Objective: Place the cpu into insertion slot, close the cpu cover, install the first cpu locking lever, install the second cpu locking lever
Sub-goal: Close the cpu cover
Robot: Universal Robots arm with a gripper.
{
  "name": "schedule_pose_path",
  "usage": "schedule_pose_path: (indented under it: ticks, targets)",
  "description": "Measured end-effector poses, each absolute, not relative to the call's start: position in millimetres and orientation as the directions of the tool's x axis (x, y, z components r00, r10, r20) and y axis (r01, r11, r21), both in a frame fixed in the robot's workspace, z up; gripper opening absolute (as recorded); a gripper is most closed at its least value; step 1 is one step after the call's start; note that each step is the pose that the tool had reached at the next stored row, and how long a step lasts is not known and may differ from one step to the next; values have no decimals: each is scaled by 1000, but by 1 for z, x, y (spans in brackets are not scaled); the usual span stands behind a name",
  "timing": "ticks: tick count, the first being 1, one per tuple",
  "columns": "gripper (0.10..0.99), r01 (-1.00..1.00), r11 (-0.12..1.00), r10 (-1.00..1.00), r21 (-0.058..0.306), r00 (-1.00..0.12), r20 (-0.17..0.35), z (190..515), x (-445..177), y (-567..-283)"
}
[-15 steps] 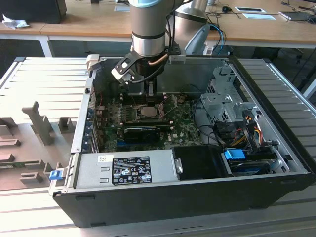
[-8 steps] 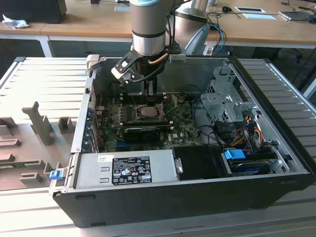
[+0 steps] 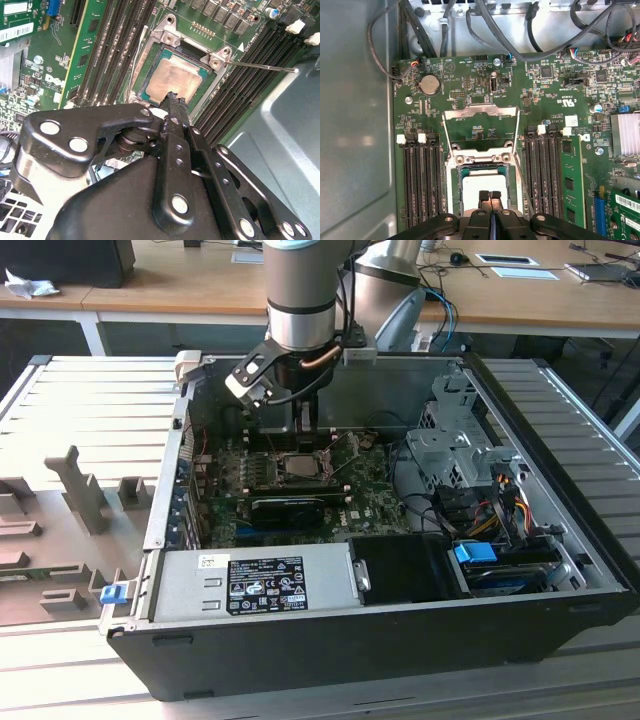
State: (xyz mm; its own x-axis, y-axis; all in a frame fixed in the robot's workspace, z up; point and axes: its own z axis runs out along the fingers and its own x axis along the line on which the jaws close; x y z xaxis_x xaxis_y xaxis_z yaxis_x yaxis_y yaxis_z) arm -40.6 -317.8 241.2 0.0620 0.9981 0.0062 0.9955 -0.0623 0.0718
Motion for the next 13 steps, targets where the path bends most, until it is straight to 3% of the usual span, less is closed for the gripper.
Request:
schedule_pose_path:
  ticks: [13]
  targets:
    - [106, 995, -62, 998, 72, 62, 6, 244, -41, -318]
